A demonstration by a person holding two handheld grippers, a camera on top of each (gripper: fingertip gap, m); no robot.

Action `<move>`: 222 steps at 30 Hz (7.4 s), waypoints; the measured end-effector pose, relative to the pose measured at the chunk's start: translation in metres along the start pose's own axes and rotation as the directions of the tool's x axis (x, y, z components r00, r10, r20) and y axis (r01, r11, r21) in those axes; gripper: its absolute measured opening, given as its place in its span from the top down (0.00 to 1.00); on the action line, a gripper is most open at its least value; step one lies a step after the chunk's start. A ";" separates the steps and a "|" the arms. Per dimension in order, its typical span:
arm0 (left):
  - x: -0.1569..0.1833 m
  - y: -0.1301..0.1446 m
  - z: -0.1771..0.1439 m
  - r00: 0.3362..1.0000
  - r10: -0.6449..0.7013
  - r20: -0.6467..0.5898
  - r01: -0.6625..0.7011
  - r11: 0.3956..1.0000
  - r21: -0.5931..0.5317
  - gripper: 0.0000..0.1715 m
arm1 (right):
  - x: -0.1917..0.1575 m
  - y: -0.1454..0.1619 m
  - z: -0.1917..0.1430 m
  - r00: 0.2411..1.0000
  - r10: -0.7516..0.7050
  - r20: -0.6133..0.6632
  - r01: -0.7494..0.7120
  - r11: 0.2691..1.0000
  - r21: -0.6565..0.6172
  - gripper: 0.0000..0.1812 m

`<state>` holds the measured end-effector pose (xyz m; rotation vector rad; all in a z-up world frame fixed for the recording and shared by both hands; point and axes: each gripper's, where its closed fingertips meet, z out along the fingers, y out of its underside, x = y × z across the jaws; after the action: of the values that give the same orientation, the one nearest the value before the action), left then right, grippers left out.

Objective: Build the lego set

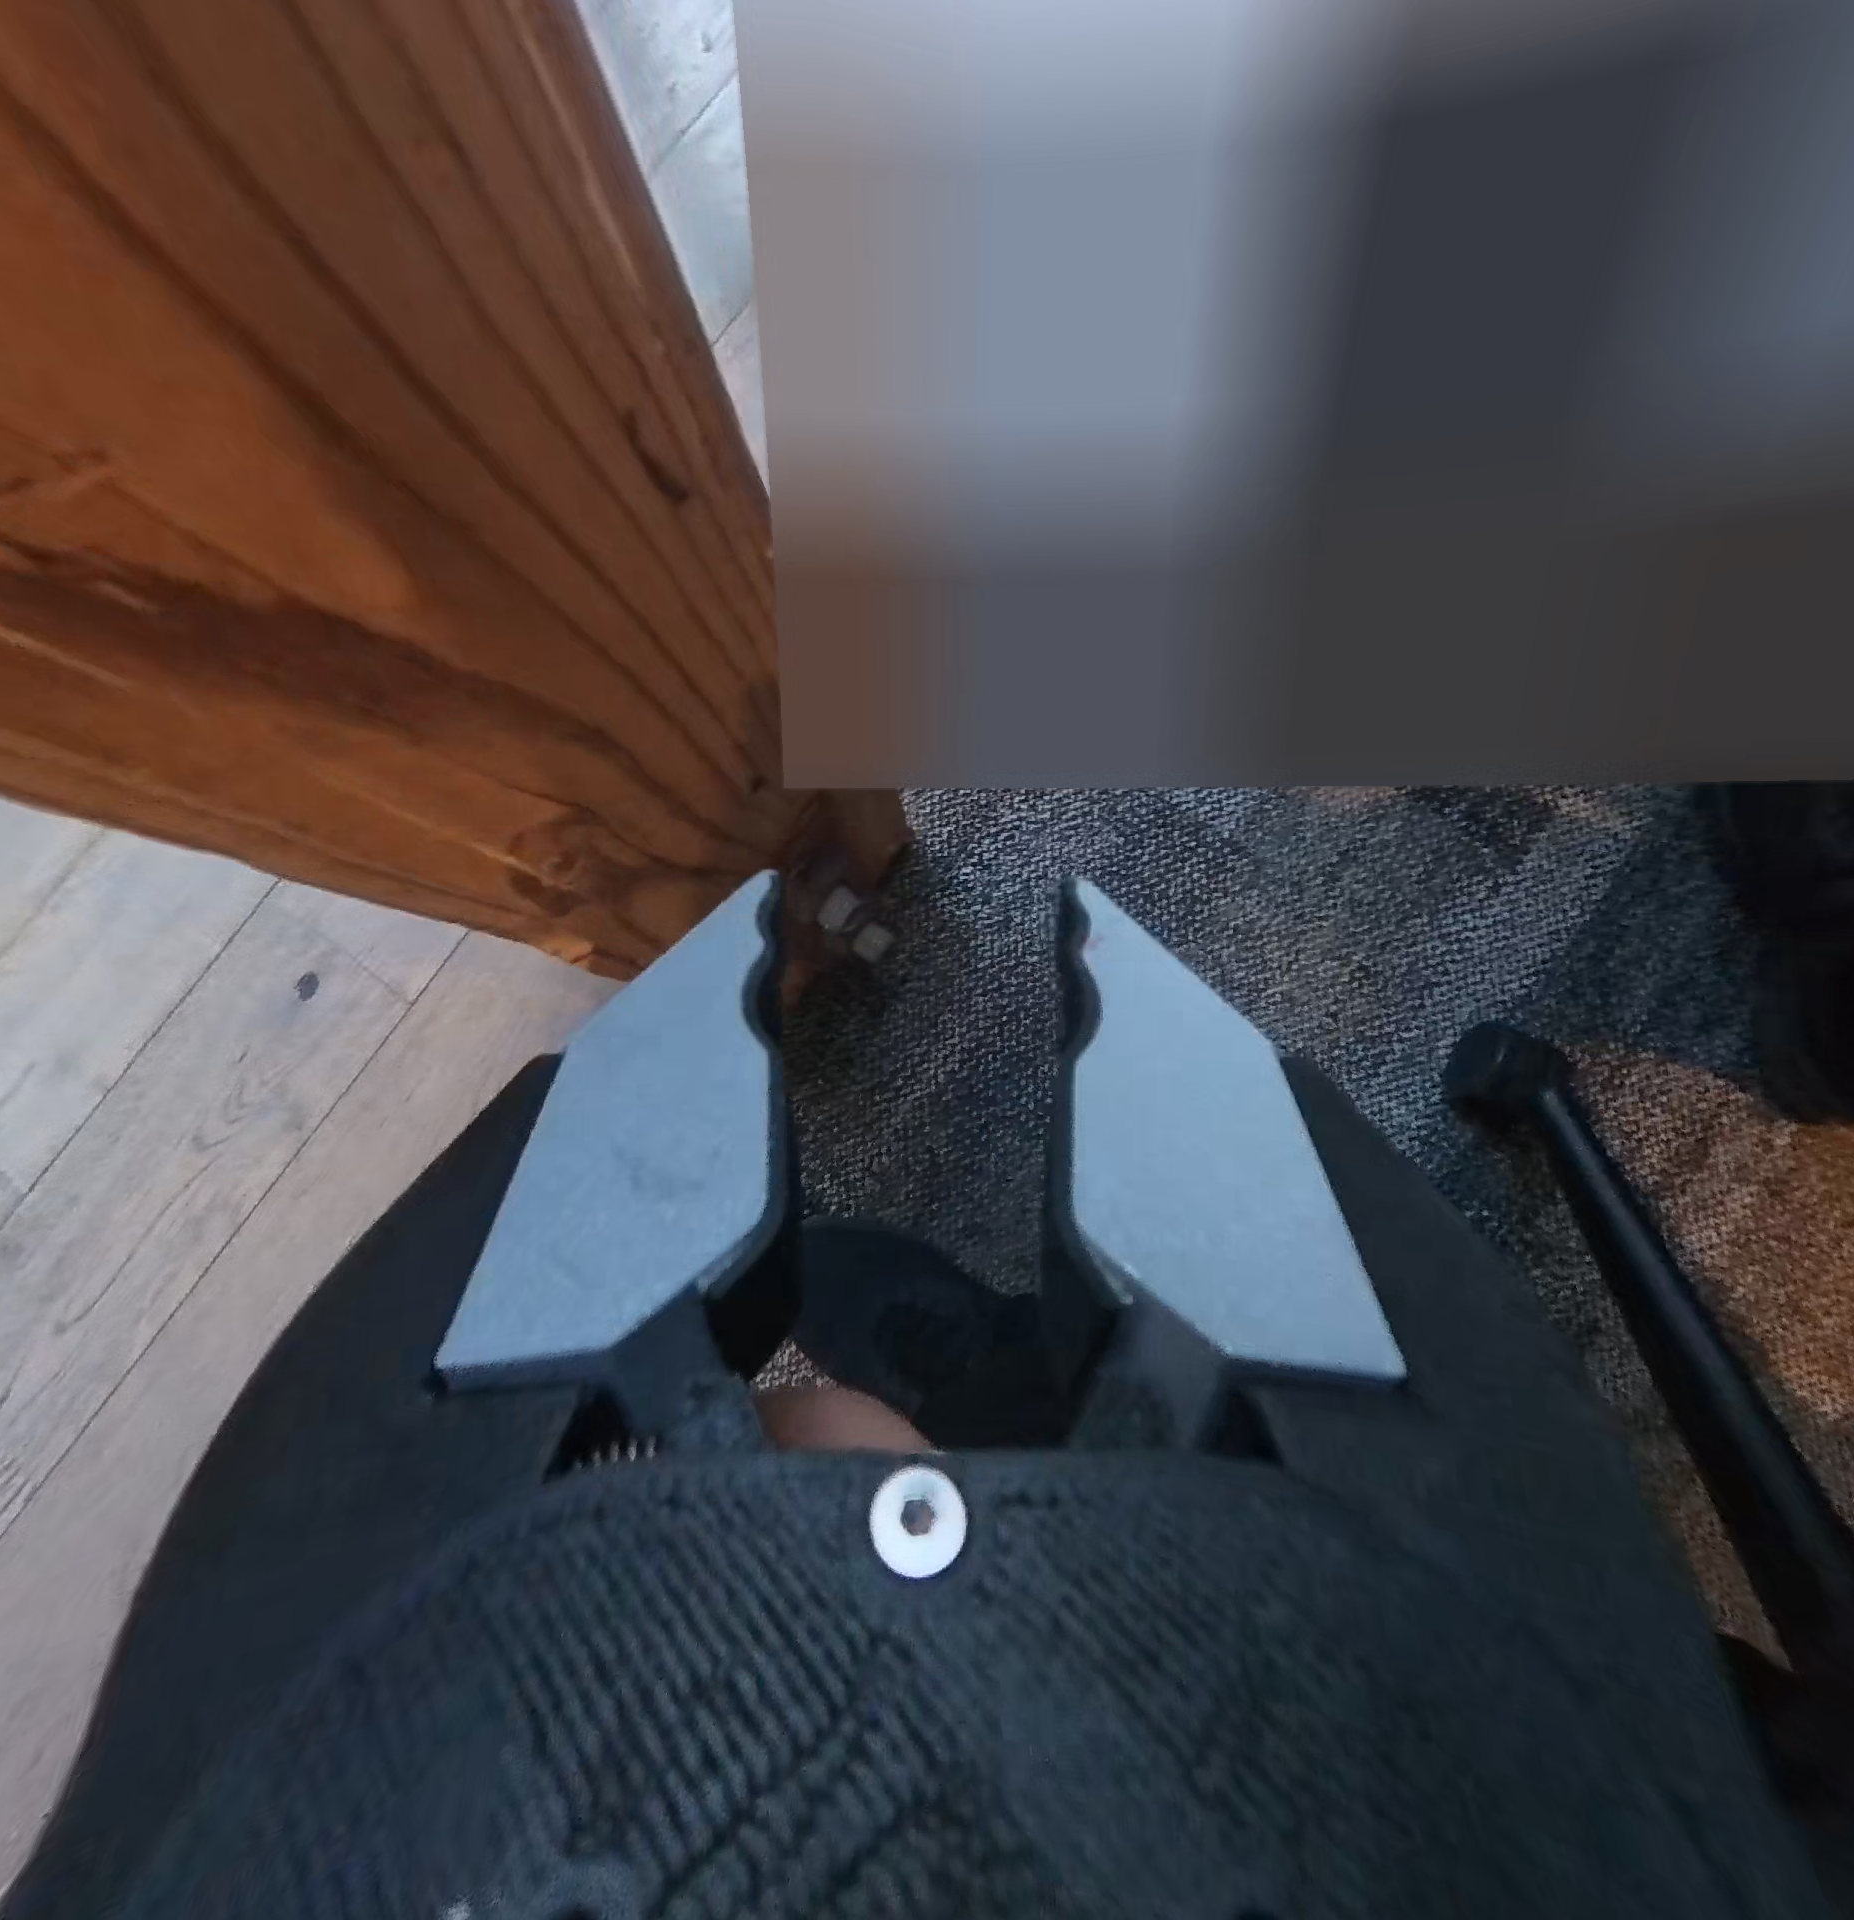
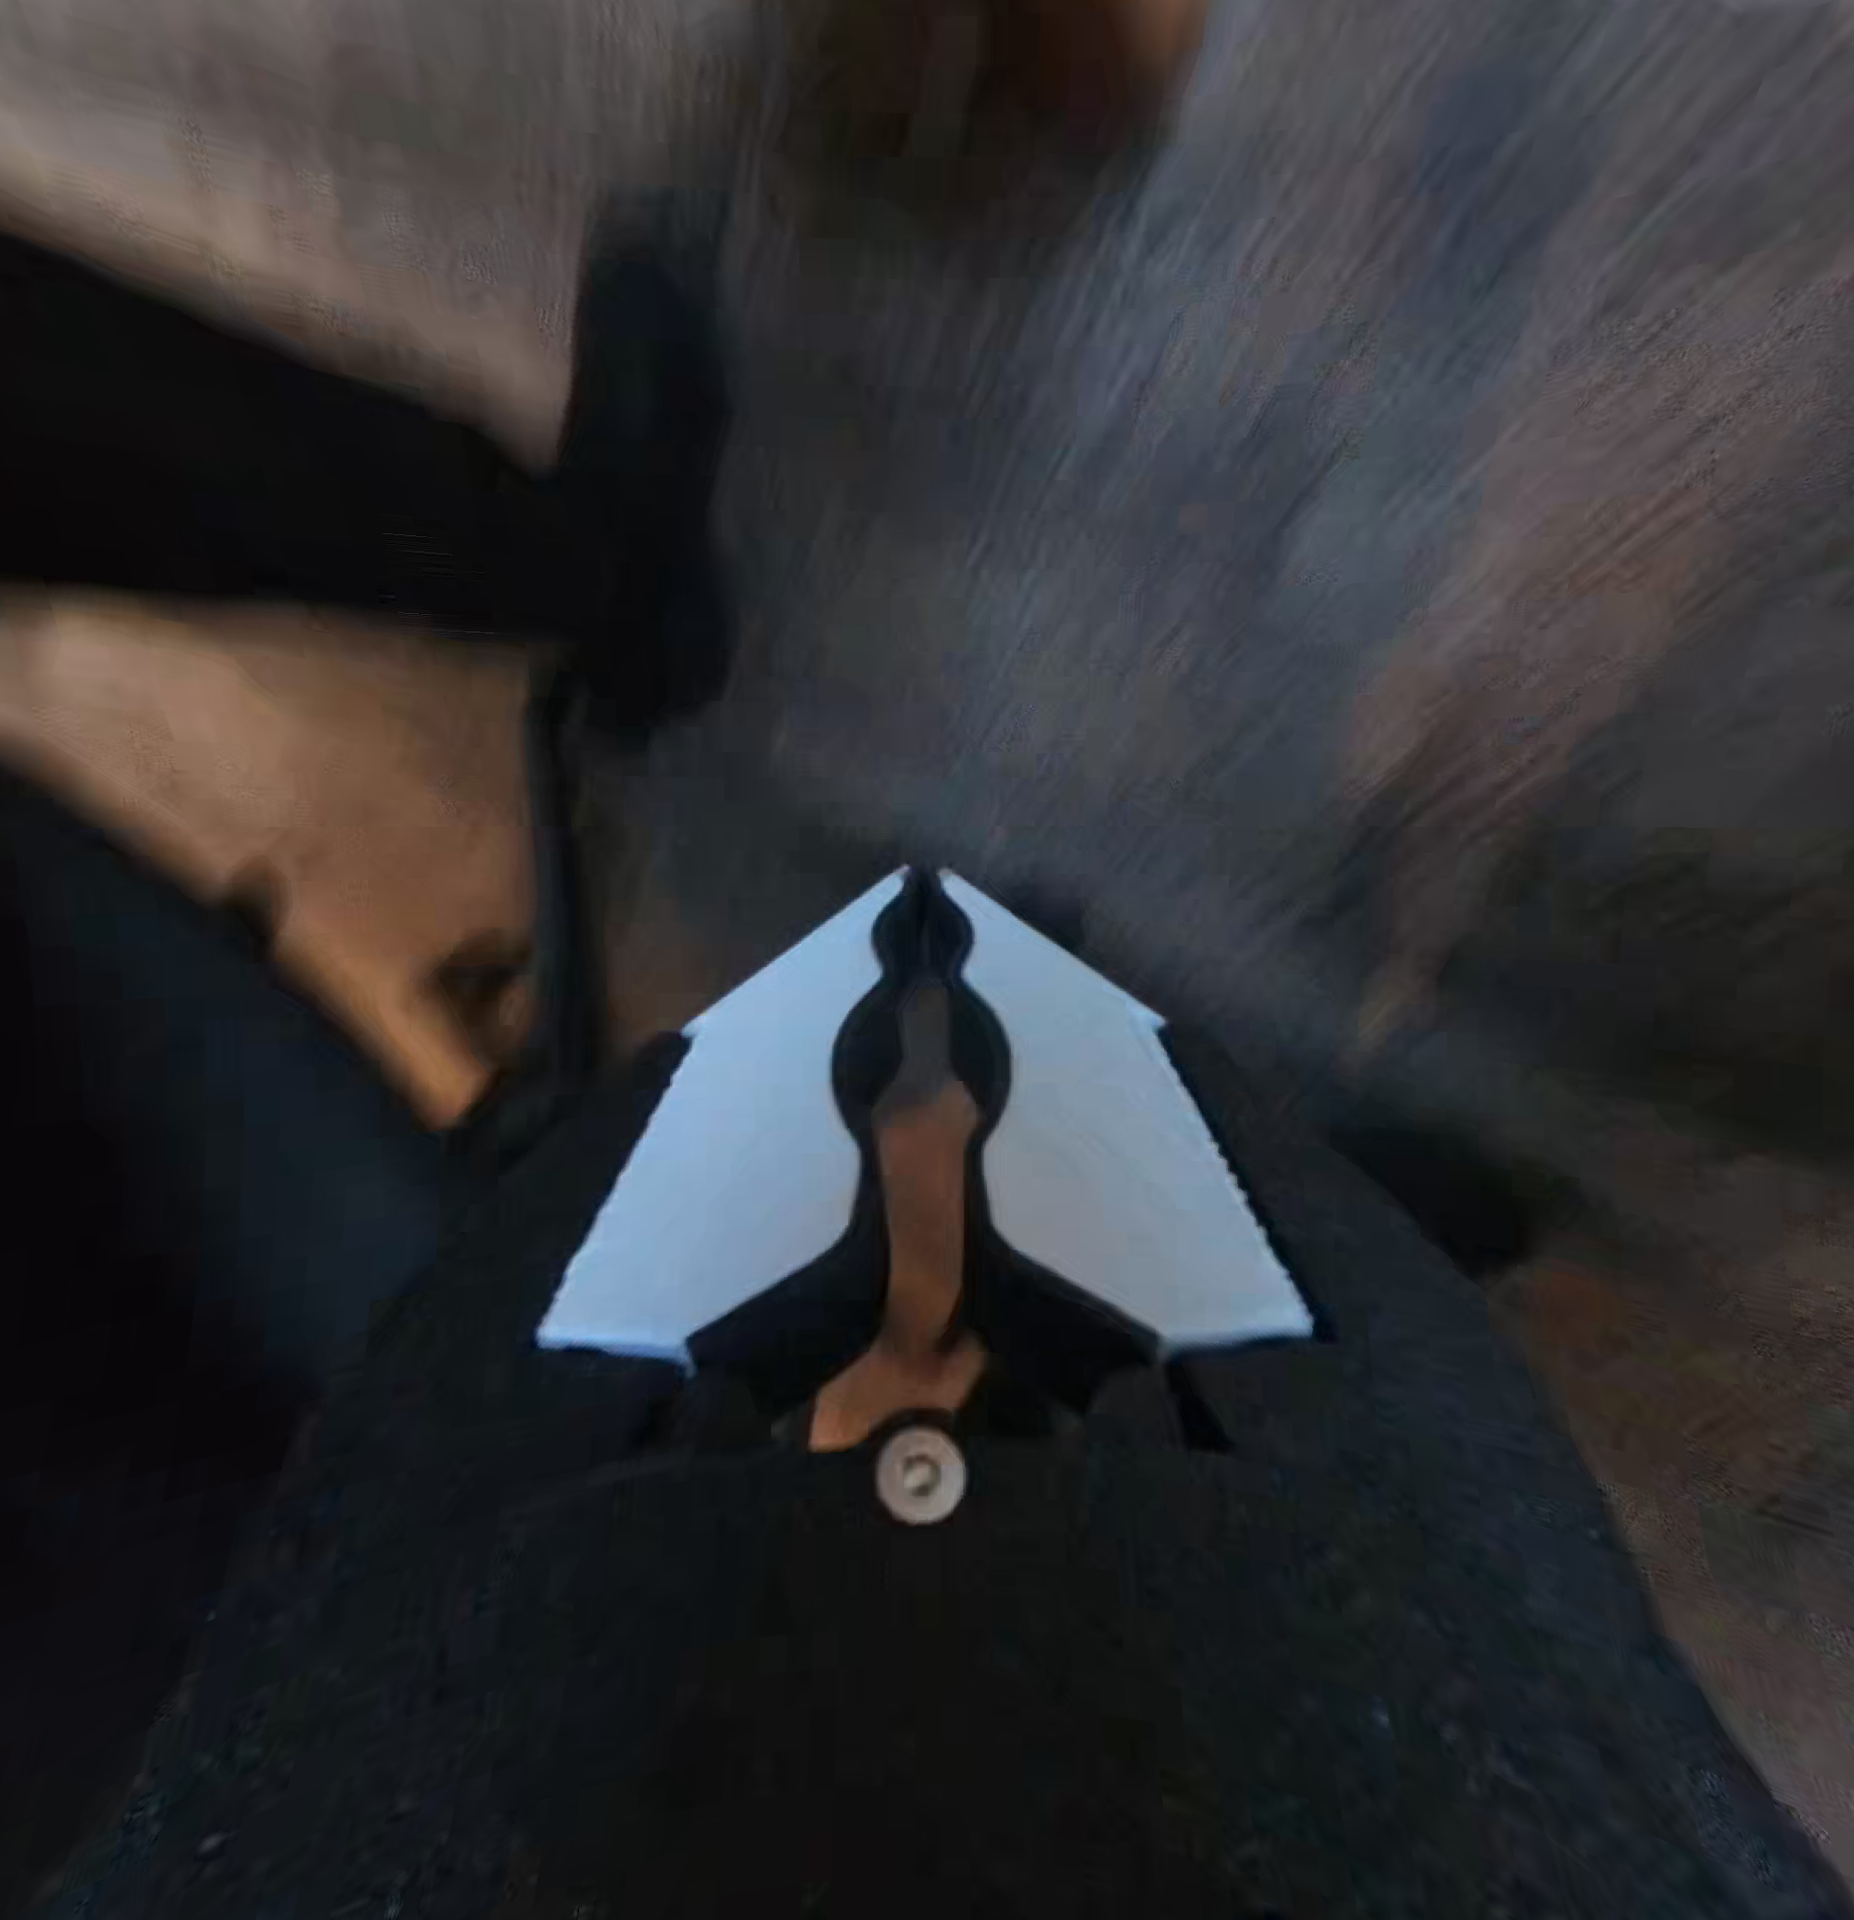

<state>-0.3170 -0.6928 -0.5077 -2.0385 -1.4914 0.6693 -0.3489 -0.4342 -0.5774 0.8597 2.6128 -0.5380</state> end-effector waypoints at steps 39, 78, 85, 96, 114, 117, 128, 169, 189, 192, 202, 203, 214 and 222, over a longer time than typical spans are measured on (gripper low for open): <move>0.115 -0.004 0.082 0.710 0.535 -0.458 -0.579 0.814 0.055 0.74 | -0.162 0.181 0.020 0.924 0.000 0.384 0.267 0.719 -0.642 1.00; 0.094 0.094 -0.099 0.387 0.609 -0.692 -0.584 0.743 0.327 0.73 | -0.124 -0.091 0.152 0.942 -0.287 -0.174 0.273 0.957 -0.100 0.81; -0.003 0.141 -0.095 0.613 0.468 -0.637 -0.476 0.862 0.175 0.74 | -0.183 -0.137 0.197 0.903 -0.392 -0.176 0.364 0.915 -0.174 0.81; -0.062 0.149 -0.106 0.756 0.342 -0.558 -0.295 0.939 0.175 0.76 | -0.234 -0.150 0.196 0.819 -0.521 -0.241 0.466 0.848 -0.250 0.67; -0.047 0.090 -0.052 0.808 0.297 -0.509 -0.282 0.953 0.108 1.00 | -0.174 -0.143 0.069 0.903 -0.071 -0.423 0.169 0.965 0.200 1.00; -0.013 0.056 -0.043 0.781 0.385 -0.491 -0.337 0.923 0.186 1.00 | -0.182 -0.152 0.017 0.915 -0.008 -0.402 0.193 0.887 0.421 1.00; 0.242 0.016 0.004 0.430 0.717 -0.549 -0.757 0.618 0.214 1.00 | -0.065 0.019 -0.099 0.779 0.374 -0.504 0.073 0.744 0.665 1.00; 0.469 -0.002 -0.282 -0.153 0.925 -0.347 -0.454 0.246 0.856 0.90 | -0.089 0.387 -0.168 0.283 0.846 -0.451 -0.255 0.520 0.815 1.00; 0.006 -0.016 -0.205 0.921 0.359 0.153 -0.387 0.894 0.227 0.71 | -0.148 -0.128 0.036 0.950 -0.095 -0.298 0.207 0.906 0.370 1.00; -0.061 0.035 -0.241 0.943 0.191 0.274 -0.243 0.955 0.170 0.72 | -0.183 -0.166 0.082 0.938 -0.166 -0.305 0.245 0.939 0.242 1.00; -0.127 0.185 -0.373 0.850 -0.171 0.498 0.099 0.981 0.168 0.73 | -0.447 -0.228 0.230 0.871 -0.486 -0.072 0.491 0.864 0.111 1.00; -0.128 0.188 -0.386 0.835 -0.199 0.513 0.110 0.974 0.198 0.74 | -0.470 -0.221 0.241 0.847 -0.529 -0.056 0.532 0.843 0.087 1.00; -0.127 0.183 -0.418 0.793 -0.292 0.535 0.141 0.942 0.305 0.74 | -0.555 -0.219 0.206 0.777 -0.628 -0.044 0.627 0.765 0.145 1.00; -0.132 0.171 -0.396 0.820 -0.309 0.483 0.189 0.941 0.281 0.66 | -0.428 -0.230 0.080 0.891 -0.422 -0.170 0.455 0.836 0.306 1.00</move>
<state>0.0285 -0.9111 -0.3172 -1.5127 -1.8421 1.2877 -0.1508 -0.8524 -0.4094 0.3626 2.8634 -1.1237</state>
